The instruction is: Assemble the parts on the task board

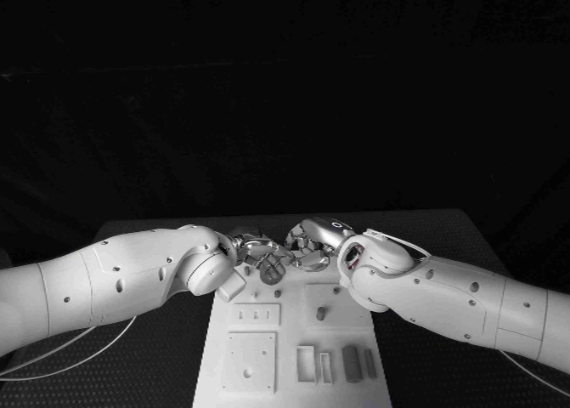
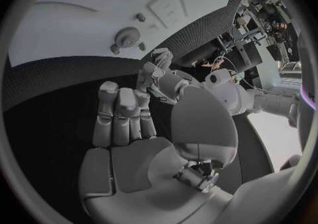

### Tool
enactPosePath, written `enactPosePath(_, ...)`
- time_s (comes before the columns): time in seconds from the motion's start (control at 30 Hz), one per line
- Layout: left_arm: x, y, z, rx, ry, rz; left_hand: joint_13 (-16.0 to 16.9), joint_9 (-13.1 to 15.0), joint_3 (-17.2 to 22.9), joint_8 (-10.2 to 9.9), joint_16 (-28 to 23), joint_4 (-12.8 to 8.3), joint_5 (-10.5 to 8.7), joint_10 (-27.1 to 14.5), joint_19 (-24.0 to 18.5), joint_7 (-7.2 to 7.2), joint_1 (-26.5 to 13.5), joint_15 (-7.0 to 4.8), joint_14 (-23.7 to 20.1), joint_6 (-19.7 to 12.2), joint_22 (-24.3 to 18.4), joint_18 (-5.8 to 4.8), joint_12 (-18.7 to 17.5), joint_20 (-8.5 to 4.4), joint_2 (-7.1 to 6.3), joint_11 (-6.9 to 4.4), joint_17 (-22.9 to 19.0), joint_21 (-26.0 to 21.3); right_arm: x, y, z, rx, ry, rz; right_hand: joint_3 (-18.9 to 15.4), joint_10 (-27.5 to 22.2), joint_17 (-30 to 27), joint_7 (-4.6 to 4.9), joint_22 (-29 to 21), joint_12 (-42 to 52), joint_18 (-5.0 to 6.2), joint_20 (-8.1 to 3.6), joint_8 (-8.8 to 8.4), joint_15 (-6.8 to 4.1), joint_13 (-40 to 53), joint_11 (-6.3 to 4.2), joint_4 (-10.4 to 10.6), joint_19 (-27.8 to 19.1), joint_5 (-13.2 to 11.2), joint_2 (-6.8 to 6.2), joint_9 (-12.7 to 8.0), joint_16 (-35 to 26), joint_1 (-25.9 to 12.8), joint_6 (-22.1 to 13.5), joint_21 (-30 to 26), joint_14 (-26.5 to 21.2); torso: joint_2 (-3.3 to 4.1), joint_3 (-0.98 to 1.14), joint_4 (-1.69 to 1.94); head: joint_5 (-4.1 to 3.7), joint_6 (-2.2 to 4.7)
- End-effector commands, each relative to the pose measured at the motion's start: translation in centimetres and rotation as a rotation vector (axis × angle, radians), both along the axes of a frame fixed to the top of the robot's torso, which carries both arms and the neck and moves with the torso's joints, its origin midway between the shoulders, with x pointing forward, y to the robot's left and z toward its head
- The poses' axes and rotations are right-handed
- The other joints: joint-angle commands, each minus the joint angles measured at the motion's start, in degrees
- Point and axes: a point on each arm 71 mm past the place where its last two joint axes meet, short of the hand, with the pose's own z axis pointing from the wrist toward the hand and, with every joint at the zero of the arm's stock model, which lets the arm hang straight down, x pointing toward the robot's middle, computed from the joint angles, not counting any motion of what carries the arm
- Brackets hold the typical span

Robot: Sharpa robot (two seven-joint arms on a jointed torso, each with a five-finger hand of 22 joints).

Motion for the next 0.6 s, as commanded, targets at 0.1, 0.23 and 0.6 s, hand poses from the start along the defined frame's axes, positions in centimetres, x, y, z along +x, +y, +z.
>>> enactPosePath(0.1, 0.02, -0.10, 0.12, -0.018, -0.004, -0.002, 0.08, 0.08, 0.23, 0.06, 0.31, -0.11, 0.33, 0.52, -0.40, 0.01, -0.32, -0.23, -0.19, 0.37, 0.16, 0.29, -0.22, -0.05, -0.54, -0.01, -0.11, 0.33, -0.09, 0.12, -0.09, -0.002, 0.009, 0.011, 0.36, 0.36, -0.05, 3.40, -0.10, -0.30, 0.57, -0.01, 0.32, -0.16, -0.07, -0.02, -0.11, 0.32, 0.20, 0.39, 0.26, 0.19, -0.02, 4.41, 0.30, 0.26, 0.00, -0.03, -0.01, -0.06, -0.04)
enactPosePath(0.23, 0.17, 0.05, 0.11, -0.018, -0.011, 0.023, 0.31, 0.26, 0.31, 0.35, 0.56, 0.49, 0.80, 1.13, -0.36, -0.12, -1.14, -0.33, 0.05, 1.04, 0.18, 0.25, -0.02, -0.13, 0.01, -0.28, -0.10, 0.43, -0.18, 0.18, -0.09, 0.002, 0.014, 0.017, 0.38, 0.37, -0.05, 3.40, -0.11, -0.30, 0.57, -0.01, 0.31, -0.17, -0.08, -0.02, -0.12, 0.32, 0.20, 0.37, 0.26, 0.19, -0.04, 4.41, 0.30, 0.27, 0.02, -0.01, -0.01, -0.04, -0.05)
enactPosePath(0.6, 0.26, 0.36, -0.27, -0.008, -0.008, 0.060, 1.79, 2.31, 0.48, 1.33, 2.49, -2.25, 10.06, 2.58, -0.59, -0.81, -4.79, -1.02, 0.89, 2.73, 0.26, -0.36, 0.87, -0.79, 1.93, -1.00, 0.31, 0.94, -0.18, -0.08, -0.08, 0.038, 0.031, 0.014, 0.73, -0.15, -0.27, 3.66, -0.40, -0.94, 0.57, 0.20, -0.36, -0.01, -0.40, 0.21, 0.19, 0.02, 0.49, -0.42, 0.02, -0.38, -0.64, 3.68, -0.10, -0.11, -0.01, 0.05, -0.08, 0.10, -0.32)
